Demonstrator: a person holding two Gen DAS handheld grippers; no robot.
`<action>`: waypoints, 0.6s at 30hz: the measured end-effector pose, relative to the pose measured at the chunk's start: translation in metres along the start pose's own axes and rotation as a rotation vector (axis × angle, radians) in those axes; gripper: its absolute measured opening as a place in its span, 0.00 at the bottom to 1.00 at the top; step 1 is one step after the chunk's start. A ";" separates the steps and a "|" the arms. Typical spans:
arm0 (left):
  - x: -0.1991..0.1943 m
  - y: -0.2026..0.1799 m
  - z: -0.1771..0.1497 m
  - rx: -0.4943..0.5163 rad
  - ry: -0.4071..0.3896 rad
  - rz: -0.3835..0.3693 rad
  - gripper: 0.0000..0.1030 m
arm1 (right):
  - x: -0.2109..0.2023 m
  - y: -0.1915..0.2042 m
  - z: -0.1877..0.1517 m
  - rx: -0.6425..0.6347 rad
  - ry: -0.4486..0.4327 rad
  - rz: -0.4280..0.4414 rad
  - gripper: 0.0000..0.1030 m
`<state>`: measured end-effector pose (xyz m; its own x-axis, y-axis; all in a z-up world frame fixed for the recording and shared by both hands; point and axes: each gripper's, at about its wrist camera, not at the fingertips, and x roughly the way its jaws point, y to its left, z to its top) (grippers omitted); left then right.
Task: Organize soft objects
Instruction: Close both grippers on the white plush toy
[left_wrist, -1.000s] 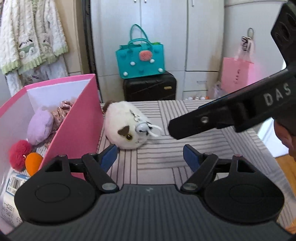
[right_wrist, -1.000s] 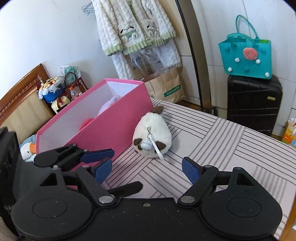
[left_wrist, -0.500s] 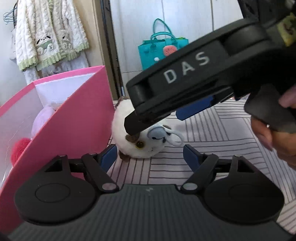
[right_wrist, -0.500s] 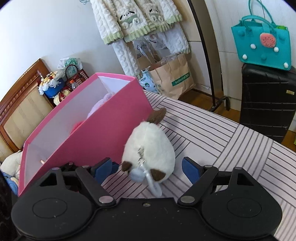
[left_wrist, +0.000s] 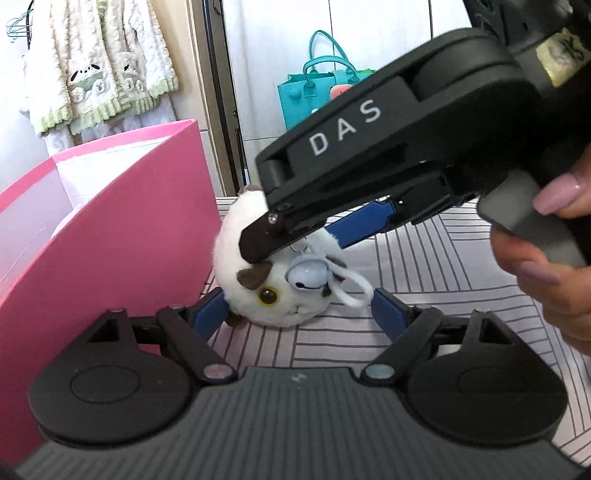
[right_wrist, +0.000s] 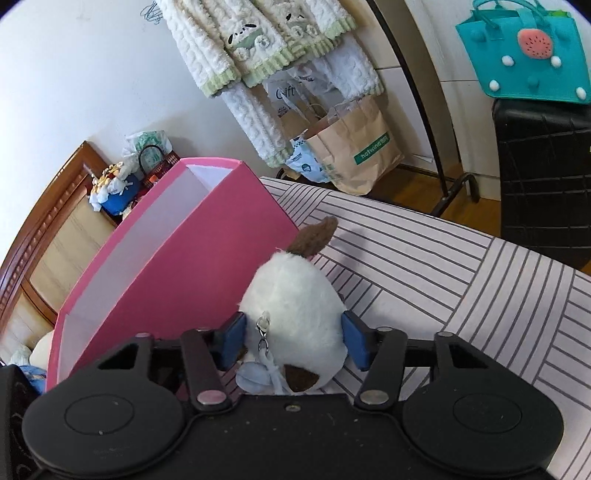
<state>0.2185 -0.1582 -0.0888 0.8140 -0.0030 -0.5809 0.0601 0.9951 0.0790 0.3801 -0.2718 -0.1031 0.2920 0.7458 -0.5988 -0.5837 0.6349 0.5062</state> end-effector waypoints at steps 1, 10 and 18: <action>0.000 -0.001 0.000 -0.001 -0.001 0.005 0.82 | -0.002 0.000 -0.001 0.002 -0.001 0.001 0.55; 0.001 0.002 -0.001 -0.041 -0.012 -0.010 0.78 | -0.023 -0.001 -0.012 0.059 -0.003 -0.003 0.48; 0.000 -0.001 -0.002 -0.038 0.022 -0.070 0.59 | -0.034 -0.005 -0.023 0.092 -0.004 -0.008 0.48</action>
<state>0.2169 -0.1588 -0.0904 0.7956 -0.0708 -0.6017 0.0938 0.9956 0.0069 0.3557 -0.3045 -0.0993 0.3001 0.7411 -0.6007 -0.5095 0.6569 0.5559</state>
